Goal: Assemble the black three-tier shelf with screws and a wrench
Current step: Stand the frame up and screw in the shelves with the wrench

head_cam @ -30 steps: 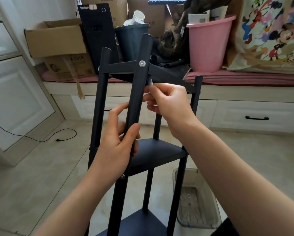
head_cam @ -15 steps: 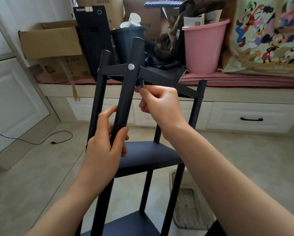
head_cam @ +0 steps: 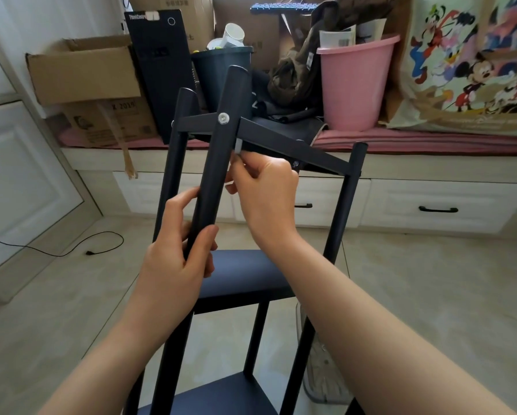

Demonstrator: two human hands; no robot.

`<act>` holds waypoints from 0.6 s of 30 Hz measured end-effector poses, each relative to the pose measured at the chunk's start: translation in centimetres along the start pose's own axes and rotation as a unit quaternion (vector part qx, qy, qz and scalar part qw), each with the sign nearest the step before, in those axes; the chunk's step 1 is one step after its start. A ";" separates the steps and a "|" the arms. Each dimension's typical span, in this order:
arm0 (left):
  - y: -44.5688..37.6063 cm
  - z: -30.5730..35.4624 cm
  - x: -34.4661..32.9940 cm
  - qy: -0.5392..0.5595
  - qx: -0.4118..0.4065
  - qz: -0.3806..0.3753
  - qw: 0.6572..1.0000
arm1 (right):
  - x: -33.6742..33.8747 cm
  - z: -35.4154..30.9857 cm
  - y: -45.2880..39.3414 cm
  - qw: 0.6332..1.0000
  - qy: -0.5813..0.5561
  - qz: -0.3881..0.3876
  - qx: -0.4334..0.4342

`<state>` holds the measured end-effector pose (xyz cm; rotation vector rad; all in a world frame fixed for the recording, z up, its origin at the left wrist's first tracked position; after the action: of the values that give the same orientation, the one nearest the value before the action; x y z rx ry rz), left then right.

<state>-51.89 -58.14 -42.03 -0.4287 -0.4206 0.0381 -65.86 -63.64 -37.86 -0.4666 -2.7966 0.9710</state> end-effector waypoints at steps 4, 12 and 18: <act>-0.2 -0.3 0.3 0.022 0.001 -0.018 1.000 | -1.1 0.3 0.0 0.999 0.018 0.020 0.022; -0.4 0.0 0.5 0.052 0.014 -0.045 0.998 | -3.0 0.8 -0.1 0.998 -0.018 0.054 0.027; -0.5 0.0 1.1 0.060 0.035 -0.040 0.997 | -2.8 1.4 0.4 1.000 -0.004 0.008 -0.017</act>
<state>-50.90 -58.51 -41.42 -0.3428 -0.3161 -0.0503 -63.47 -65.09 -39.29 -0.4916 -2.8237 0.9323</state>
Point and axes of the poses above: each hand's wrist, its own y-axis away from the middle knuckle, its own x-axis out of the back of the hand, z = x × y, the point moved 2 cm from there along -y, towards the middle knuckle, and after that the axes turned 8 degrees about x, right-handed, at the moved point
